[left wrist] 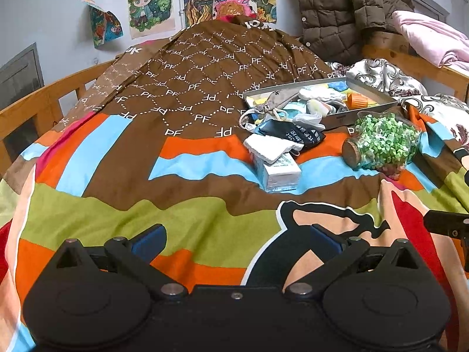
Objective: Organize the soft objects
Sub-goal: 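Lower both tools toward the white towel and black cloth beside the tray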
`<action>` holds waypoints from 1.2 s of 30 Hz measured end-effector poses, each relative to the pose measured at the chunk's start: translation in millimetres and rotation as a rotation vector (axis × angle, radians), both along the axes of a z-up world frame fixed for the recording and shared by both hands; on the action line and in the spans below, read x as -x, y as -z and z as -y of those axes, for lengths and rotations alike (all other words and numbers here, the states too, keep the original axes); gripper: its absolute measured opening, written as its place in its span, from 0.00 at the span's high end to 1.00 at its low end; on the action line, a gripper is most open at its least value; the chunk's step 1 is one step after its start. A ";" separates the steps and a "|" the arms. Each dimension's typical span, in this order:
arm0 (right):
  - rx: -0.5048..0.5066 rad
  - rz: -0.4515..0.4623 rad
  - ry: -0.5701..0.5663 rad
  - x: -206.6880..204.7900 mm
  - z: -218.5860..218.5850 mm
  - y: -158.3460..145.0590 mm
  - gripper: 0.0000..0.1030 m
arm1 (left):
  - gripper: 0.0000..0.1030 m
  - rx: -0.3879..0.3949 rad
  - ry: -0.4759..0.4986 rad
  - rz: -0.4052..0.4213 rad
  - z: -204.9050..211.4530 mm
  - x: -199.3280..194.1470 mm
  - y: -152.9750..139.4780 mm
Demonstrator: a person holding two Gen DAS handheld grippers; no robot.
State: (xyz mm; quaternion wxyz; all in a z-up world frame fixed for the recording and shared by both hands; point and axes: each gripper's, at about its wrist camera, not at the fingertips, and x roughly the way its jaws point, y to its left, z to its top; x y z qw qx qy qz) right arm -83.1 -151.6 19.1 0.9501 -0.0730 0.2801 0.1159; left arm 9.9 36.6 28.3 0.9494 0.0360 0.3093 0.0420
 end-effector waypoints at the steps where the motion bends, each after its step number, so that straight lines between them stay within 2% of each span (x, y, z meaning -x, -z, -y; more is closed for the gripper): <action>1: -0.003 -0.001 -0.002 -2.3 -0.2 -0.3 0.01 | 0.01 -0.003 -0.002 0.000 -0.2 -1.3 0.2; 10: -0.030 -0.002 0.002 -24.2 -5.2 2.0 0.00 | 0.01 0.008 -0.038 -0.019 -5.5 -18.8 3.3; 21: -0.029 0.024 0.009 -60.7 -6.1 -1.2 0.01 | 0.01 0.031 -0.039 0.001 -7.3 -44.3 2.8; 27: -0.017 0.031 0.010 -89.2 -10.4 -5.8 0.01 | 0.01 0.041 -0.041 0.026 -8.4 -61.5 1.1; 36: -0.007 0.036 0.088 -146.1 -18.6 -14.7 0.01 | 0.01 0.052 -0.060 0.076 -12.7 -93.0 -5.4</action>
